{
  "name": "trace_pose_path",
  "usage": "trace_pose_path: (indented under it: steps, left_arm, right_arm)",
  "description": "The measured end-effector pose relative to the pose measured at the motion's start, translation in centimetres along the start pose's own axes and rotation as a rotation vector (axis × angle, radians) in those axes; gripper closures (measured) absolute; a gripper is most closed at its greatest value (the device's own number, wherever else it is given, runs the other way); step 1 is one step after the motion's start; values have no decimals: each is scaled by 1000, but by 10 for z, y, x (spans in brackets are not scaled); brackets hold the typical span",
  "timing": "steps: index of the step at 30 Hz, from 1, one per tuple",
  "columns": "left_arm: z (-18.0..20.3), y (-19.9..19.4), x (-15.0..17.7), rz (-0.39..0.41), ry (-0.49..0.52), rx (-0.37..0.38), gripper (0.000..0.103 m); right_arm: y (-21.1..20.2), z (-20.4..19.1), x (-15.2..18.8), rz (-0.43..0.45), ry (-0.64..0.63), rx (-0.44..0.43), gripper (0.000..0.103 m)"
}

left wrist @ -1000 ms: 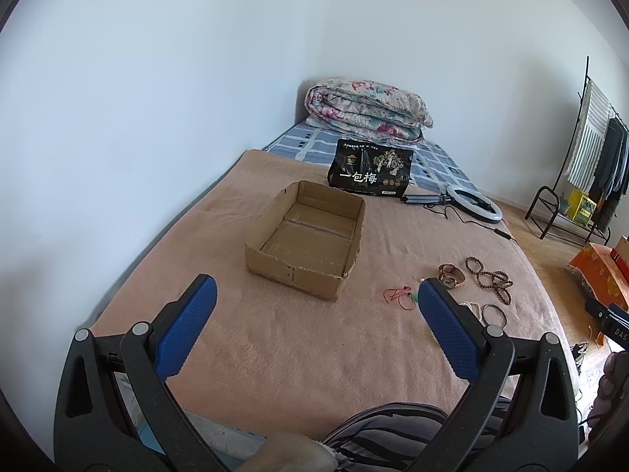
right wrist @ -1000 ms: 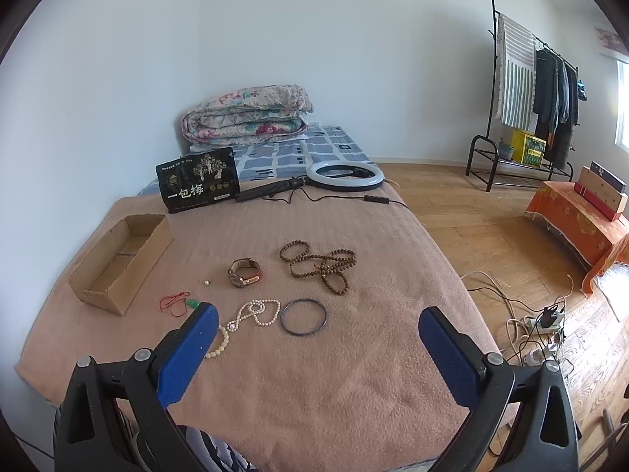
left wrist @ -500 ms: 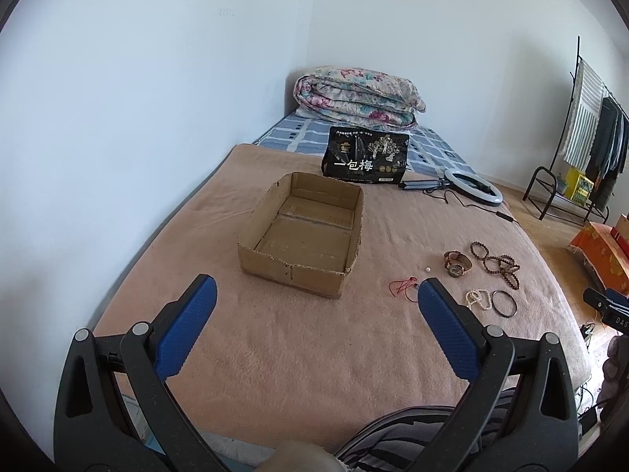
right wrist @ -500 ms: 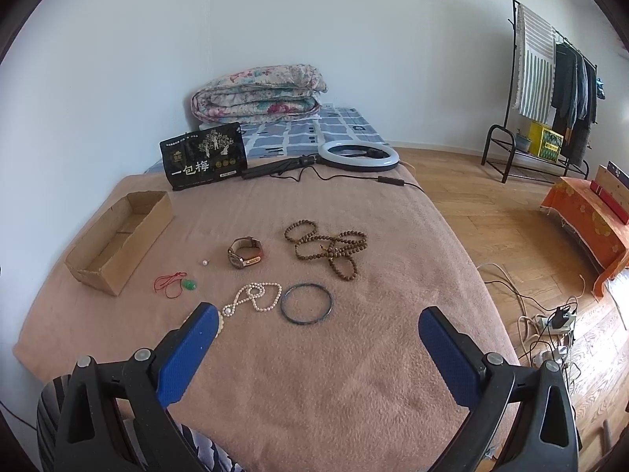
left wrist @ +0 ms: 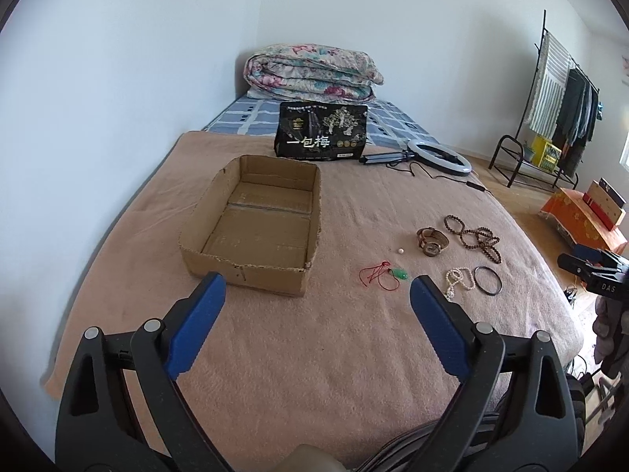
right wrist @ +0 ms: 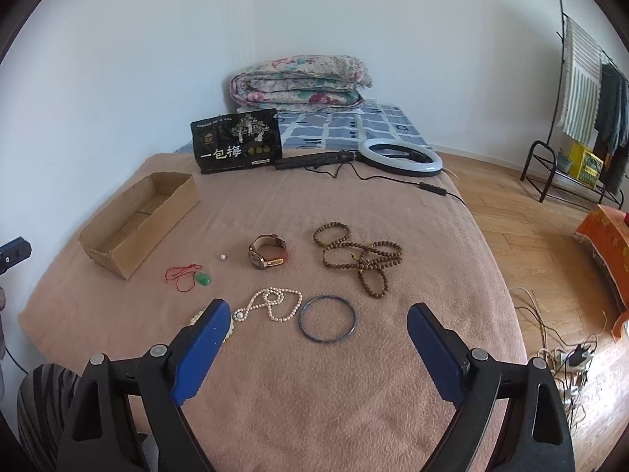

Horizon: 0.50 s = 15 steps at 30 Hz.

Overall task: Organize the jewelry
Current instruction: 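Move the left tool toward the cream bead bracelet while the right tool approaches the pearl necklace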

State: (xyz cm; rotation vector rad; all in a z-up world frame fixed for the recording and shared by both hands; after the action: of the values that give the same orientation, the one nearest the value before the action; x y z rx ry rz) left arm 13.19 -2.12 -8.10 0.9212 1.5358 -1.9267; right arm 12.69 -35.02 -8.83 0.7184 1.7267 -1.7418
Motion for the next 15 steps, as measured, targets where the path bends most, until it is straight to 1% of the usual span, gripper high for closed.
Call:
trace_pose_path:
  steps: [2, 4, 6, 7, 9, 12, 14, 15]
  left_arm:
    - [9, 10, -1, -21, 21, 37, 11]
    - [20, 22, 0, -50, 38, 83, 19]
    - [29, 33, 1, -73, 47, 114, 20]
    - [33, 38, 1, -84, 57, 124, 24]
    - [45, 48, 2, -105, 93, 136, 31]
    - [66, 60, 5, -129, 152, 175, 32]
    - [78, 69, 7, -151, 178, 199, 35]
    - [85, 74, 9, -161, 193, 207, 38]
  right_arm:
    - [11, -2, -2, -19, -2, -51, 14]
    - [24, -3, -3, -47, 7, -104, 18]
    - [37, -4, -4, -75, 11, -151, 22]
    - [43, -5, -3, -91, 9, -171, 23]
    - [56, -9, -4, -121, -9, -200, 26]
    - [72, -17, -4, -156, -47, -239, 30]
    - [84, -23, -4, -179, -76, -264, 31]
    - [90, -26, -4, -190, -89, -270, 32]
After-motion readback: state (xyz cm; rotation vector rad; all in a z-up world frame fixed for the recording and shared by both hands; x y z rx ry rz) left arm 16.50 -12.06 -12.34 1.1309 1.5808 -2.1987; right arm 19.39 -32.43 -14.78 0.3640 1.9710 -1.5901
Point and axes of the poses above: each gripper's, at about its wrist camera, not at the fingertips, and y roughly the way its jaws point, z to its right, x to its underside, the point moved 8 cm from there along y, roughly the way its jaws point, and after that the axes turned 1 degree about -z, right-handed, at the moved point
